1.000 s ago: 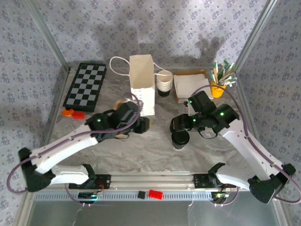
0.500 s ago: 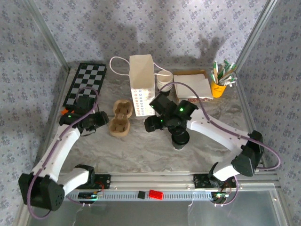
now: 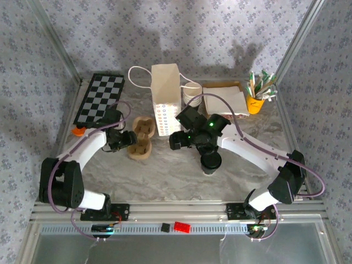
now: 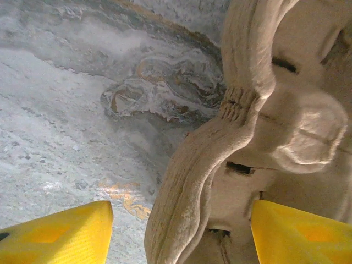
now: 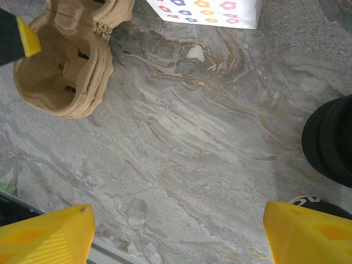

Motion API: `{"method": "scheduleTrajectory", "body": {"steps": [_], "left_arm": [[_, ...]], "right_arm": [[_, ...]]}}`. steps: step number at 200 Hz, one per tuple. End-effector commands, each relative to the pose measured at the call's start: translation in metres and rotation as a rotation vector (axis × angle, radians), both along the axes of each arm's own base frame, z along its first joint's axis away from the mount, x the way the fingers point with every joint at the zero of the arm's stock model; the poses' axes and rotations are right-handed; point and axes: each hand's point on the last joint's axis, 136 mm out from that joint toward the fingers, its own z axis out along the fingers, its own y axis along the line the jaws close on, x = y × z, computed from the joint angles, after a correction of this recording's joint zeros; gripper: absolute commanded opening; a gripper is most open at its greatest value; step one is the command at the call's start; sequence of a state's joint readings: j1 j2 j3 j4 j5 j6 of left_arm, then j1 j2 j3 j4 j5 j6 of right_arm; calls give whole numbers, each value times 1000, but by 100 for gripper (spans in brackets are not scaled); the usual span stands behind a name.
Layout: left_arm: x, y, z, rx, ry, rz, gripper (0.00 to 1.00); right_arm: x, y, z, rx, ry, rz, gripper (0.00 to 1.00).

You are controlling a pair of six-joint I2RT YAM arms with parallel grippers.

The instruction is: Pack the takeout coffee

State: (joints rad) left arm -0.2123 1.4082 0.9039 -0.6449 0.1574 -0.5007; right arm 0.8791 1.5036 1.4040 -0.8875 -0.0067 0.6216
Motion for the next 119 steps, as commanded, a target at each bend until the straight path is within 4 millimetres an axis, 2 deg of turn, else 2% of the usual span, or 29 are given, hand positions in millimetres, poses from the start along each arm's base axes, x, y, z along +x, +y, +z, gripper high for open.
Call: {"method": "scheduleTrajectory", "body": {"steps": [1,22,54,95,119], "left_arm": [[-13,3,-11,85,62,-37,65],[-29,3,-16,147,110,-36,62],[-56,15,-18,261,172,-4,61],[-88,16,-17,311,216,12,60],[-105,11,-12,268,224,40,60]], "right_arm": [[1,-6,10,7,-4,-28,82],[2,-6,10,0,-19,4,82],[2,-6,6,0,-13,9,83],[1,-6,0,-5,-2,15,83],[-3,-7,-7,-16,20,23,83]]}}
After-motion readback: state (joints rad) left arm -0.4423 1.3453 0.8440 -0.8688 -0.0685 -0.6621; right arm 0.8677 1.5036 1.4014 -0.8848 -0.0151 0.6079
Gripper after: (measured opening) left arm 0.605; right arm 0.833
